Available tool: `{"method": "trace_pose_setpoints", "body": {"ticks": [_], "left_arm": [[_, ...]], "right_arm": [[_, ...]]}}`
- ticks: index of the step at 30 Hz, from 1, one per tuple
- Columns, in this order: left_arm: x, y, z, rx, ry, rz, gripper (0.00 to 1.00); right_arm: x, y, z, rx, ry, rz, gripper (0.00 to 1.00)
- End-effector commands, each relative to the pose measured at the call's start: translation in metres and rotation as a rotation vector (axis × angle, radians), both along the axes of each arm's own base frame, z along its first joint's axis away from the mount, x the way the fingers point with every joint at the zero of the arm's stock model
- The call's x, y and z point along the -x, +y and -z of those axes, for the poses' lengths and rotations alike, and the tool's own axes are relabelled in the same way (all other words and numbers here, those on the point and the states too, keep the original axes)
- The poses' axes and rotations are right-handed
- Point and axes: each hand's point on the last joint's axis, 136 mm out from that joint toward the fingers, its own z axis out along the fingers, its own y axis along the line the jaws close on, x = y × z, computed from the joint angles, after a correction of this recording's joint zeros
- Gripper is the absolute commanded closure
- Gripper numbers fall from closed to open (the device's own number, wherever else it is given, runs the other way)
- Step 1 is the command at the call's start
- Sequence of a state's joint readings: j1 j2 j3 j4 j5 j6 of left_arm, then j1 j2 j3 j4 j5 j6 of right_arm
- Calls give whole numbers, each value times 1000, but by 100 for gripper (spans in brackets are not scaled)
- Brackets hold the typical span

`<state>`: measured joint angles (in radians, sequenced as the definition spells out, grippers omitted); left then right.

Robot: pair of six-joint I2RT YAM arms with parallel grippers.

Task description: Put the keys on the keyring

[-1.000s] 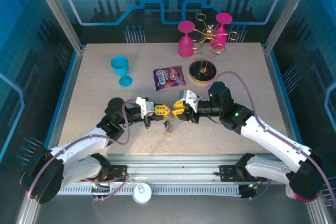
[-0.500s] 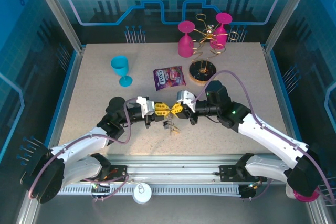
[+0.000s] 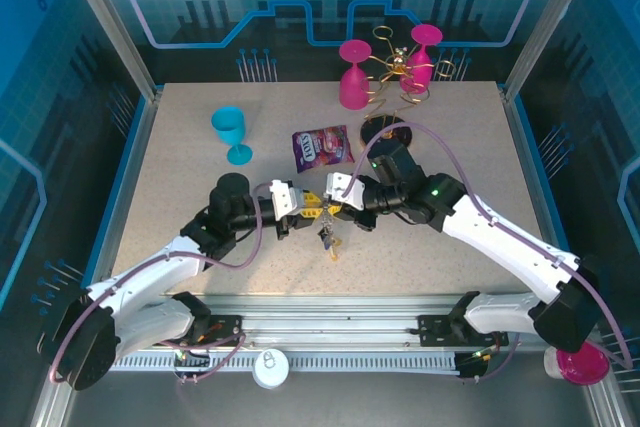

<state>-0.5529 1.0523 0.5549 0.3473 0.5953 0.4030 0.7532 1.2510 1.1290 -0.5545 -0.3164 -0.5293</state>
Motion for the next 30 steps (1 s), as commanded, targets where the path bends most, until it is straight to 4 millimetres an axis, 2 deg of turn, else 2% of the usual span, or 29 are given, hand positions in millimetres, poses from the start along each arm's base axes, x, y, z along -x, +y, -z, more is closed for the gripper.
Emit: {"method": "trace_pose_setpoints", "body": {"ticks": [1,8,13,15,17,19,23,30], "left_arm": [[0,-3,-4,-19,-8,20,79],[2,-5,-3,-24,7,36,82],[4,-5,-5,-16,-4,44,99],[5,-4,-5,-16,-11,45,100],[6,-3,-7,-8,-26,44,100],[7,-2,-9,4,-43,43,100],[10,-2,-12,33,-77,48,100],[13,-2,-13,54,-88,57,100]], "right_arm": [[5,9,-12,-1,-25,-43,100],[7,26,-16,-23,-22,-73,100],[8,29,-15,-21,-23,-72,100],[2,25,-19,-45,-32,-32,100],[-3,15,-26,-93,-22,22,78],[-4,6,-26,-126,5,59,72],[-2,-7,-12,-138,66,110,68],[1,-1,-7,-189,114,112,69]]}}
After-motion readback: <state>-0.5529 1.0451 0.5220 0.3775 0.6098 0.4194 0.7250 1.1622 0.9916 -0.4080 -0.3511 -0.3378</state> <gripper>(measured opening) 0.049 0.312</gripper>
